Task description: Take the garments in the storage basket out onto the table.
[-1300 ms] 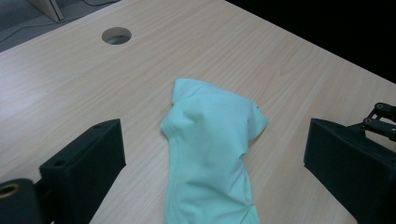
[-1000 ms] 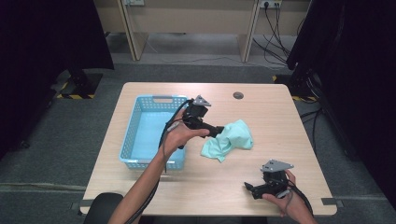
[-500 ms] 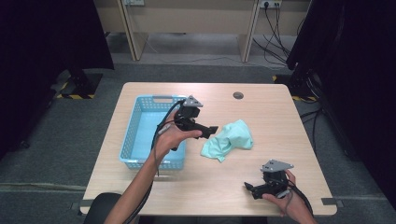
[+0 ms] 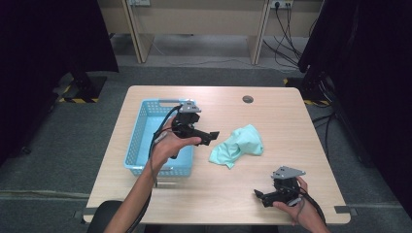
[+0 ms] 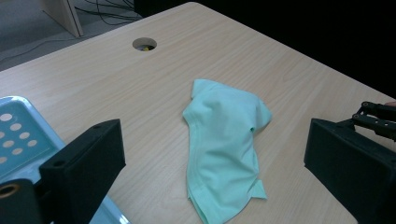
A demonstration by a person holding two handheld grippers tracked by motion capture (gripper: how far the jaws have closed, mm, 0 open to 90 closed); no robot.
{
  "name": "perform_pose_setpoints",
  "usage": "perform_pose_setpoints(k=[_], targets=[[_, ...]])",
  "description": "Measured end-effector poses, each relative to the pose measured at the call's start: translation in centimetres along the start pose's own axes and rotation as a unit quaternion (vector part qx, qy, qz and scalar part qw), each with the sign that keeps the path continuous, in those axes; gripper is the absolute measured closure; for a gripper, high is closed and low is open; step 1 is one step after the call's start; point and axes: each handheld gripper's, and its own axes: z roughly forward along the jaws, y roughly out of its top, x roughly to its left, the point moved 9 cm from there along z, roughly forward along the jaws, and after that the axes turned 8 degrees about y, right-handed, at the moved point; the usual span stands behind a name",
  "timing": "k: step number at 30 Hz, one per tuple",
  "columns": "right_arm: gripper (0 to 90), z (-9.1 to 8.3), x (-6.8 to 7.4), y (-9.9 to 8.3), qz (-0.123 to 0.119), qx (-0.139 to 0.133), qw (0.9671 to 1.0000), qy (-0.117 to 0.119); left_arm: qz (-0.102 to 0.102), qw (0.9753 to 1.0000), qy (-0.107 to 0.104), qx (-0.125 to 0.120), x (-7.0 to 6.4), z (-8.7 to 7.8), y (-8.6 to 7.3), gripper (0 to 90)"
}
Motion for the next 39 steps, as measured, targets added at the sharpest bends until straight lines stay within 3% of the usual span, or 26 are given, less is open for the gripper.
perform_pose_setpoints(k=[7, 23, 39], targets=[[0.2, 0.0, 0.0, 0.0, 0.0, 0.0, 1.0, 0.0, 0.0, 1.0, 0.007, 0.002, 0.6, -0.8, -1.1, 4.2], [0.3, 0.0, 0.0, 0.0, 0.0, 0.0, 1.0, 0.0, -0.001, 0.9999, 0.01, -0.011, 1.0, -2.3, -1.4, 4.2], [0.3, 0.0, 0.0, 0.0, 0.0, 0.0, 1.0, 0.0, 0.0, 0.9997, 0.021, -0.011, 1.6, -3.8, -2.9, 4.3]])
